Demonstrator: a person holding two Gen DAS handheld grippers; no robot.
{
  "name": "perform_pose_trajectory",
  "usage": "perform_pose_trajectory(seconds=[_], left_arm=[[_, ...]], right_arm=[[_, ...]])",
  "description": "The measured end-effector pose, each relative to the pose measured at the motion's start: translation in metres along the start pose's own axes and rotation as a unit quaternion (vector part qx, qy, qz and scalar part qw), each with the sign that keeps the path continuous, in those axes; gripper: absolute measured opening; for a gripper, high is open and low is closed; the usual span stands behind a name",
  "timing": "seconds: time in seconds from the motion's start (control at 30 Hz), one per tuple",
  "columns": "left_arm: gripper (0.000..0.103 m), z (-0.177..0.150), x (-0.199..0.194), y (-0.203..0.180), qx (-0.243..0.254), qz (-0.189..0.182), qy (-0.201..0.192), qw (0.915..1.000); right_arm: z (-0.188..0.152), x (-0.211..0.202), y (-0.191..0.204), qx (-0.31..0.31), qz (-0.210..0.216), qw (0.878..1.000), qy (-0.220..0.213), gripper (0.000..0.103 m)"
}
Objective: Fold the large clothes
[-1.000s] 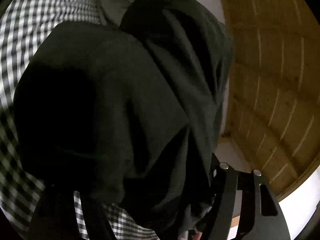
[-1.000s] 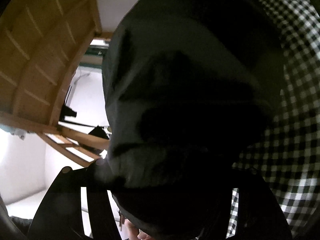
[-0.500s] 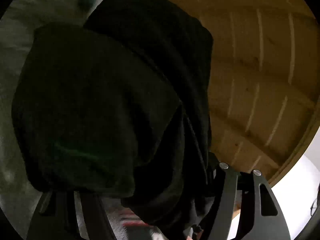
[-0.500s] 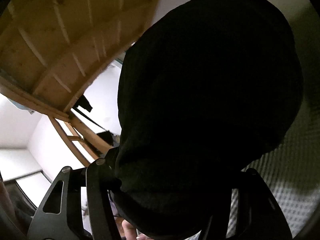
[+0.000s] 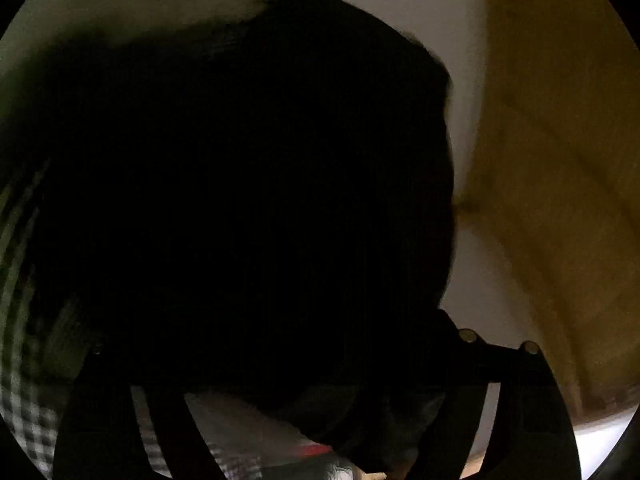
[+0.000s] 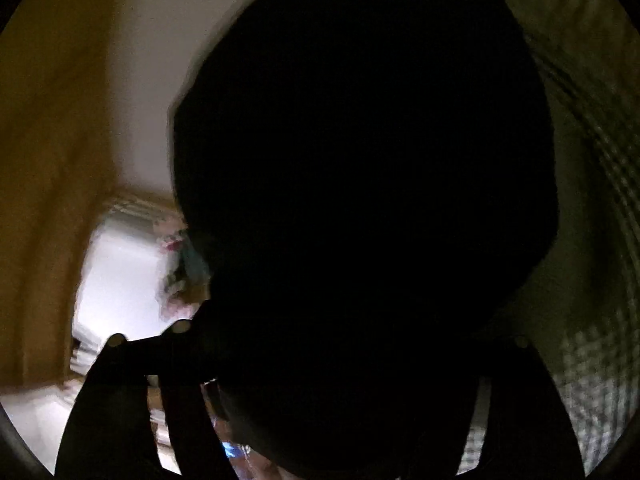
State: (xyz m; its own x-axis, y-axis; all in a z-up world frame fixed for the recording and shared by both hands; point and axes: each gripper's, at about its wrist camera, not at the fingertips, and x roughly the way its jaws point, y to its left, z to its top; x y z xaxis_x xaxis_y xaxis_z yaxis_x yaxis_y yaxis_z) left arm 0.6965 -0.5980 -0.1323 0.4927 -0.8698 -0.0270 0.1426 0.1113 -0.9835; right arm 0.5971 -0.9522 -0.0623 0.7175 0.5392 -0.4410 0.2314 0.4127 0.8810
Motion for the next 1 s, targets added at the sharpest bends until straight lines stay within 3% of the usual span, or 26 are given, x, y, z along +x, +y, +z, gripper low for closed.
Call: perform_pose_trajectory(seconds=[0.03, 0.1, 0.17, 0.23, 0.3, 0.37, 0.43, 0.5, 0.53, 0.57, 0.6, 0.63, 0.7, 0.73, 0.77, 0.8, 0.83, 0.87, 0.93, 0.97, 1.0], left_arm=[[0.081, -0.005, -0.006, 0.002, 0.032, -0.025, -0.016, 0.999], [0.088, -0.008, -0.011, -0.01, 0.075, -0.015, -0.026, 0.9968], [0.095, -0.003, -0.014, -0.013, 0.078, -0.01, -0.017, 0.9968], [0.096, 0.009, -0.02, -0.008, 0.07, -0.016, 0.0, 0.9974], [0.096, 0.017, -0.024, -0.009, 0.072, -0.016, 0.014, 0.9972], [0.097, 0.02, -0.03, -0.011, 0.075, -0.003, 0.021, 0.997], [0.097, 0.019, -0.031, -0.028, 0.069, 0.024, 0.03, 0.9969], [0.097, 0.017, -0.06, -0.041, 0.067, 0.044, 0.021, 0.9966], [0.097, 0.015, -0.074, -0.048, 0.078, 0.051, 0.017, 0.9955], [0.097, 0.01, -0.105, -0.069, 0.127, 0.077, 0.0, 0.9889], [0.097, 0.007, -0.122, -0.085, 0.168, 0.089, -0.019, 0.9815], [0.097, 0.008, -0.143, -0.108, 0.226, 0.096, -0.048, 0.9681], [0.097, 0.011, -0.17, -0.179, 0.364, 0.079, -0.13, 0.9189], [0.097, 0.022, -0.158, -0.213, 0.413, 0.083, -0.138, 0.8962], [0.097, 0.036, -0.141, -0.232, 0.437, 0.1, -0.121, 0.8855], [0.097, 0.053, -0.101, -0.255, 0.458, 0.125, -0.072, 0.8769], [0.097, 0.068, -0.057, -0.264, 0.461, 0.149, -0.016, 0.8744], [0.097, 0.076, -0.012, -0.263, 0.466, 0.192, 0.04, 0.8625], [0.097, 0.083, 0.067, -0.233, 0.472, 0.298, 0.122, 0.8208], [0.097, 0.082, 0.085, -0.205, 0.467, 0.333, 0.157, 0.8041], [0.098, 0.079, 0.107, -0.183, 0.472, 0.366, 0.188, 0.7797]], right_arm=[[-0.001, -0.001, -0.006, -0.004, 0.026, 1.0, -0.014, 0.083], [-0.002, -0.004, 0.007, -0.032, 0.035, 0.999, -0.01, 0.092], [-0.005, -0.01, 0.024, -0.072, -0.023, 0.997, 0.023, 0.097], [-0.014, -0.033, 0.042, -0.118, -0.099, 0.988, 0.028, 0.099], [-0.025, -0.066, 0.069, -0.186, -0.18, 0.966, 0.003, 0.1], [-0.034, -0.084, 0.107, -0.221, -0.235, 0.945, -0.051, 0.1], [-0.046, -0.084, 0.157, -0.277, -0.303, 0.901, -0.142, 0.1], [-0.032, -0.055, 0.187, -0.291, -0.356, 0.87, -0.178, 0.1], [-0.029, -0.035, 0.206, -0.295, -0.362, 0.868, -0.169, 0.099], [-0.021, -0.003, 0.21, -0.302, -0.363, 0.871, -0.138, 0.099], [-0.013, 0.032, 0.202, -0.291, -0.383, 0.872, -0.093, 0.099], [-0.006, 0.046, 0.18, -0.282, -0.401, 0.868, -0.077, 0.1], [-0.001, 0.071, 0.161, -0.275, -0.419, 0.863, -0.056, 0.1], [-0.005, 0.078, 0.153, -0.276, -0.427, 0.859, -0.053, 0.1], [-0.01, 0.084, 0.149, -0.286, -0.438, 0.85, -0.051, 0.1], [-0.013, 0.087, 0.154, -0.297, -0.446, 0.843, -0.052, 0.1], [-0.014, 0.085, 0.154, -0.301, -0.44, 0.844, -0.054, 0.1], [-0.014, 0.08, 0.151, -0.301, -0.432, 0.848, -0.059, 0.1], [-0.015, 0.068, 0.138, -0.3, -0.414, 0.857, -0.071, 0.1], [-0.017, 0.065, 0.134, -0.299, -0.405, 0.861, -0.073, 0.1], [-0.025, 0.066, 0.134, -0.3, -0.4, 0.863, -0.075, 0.1]])
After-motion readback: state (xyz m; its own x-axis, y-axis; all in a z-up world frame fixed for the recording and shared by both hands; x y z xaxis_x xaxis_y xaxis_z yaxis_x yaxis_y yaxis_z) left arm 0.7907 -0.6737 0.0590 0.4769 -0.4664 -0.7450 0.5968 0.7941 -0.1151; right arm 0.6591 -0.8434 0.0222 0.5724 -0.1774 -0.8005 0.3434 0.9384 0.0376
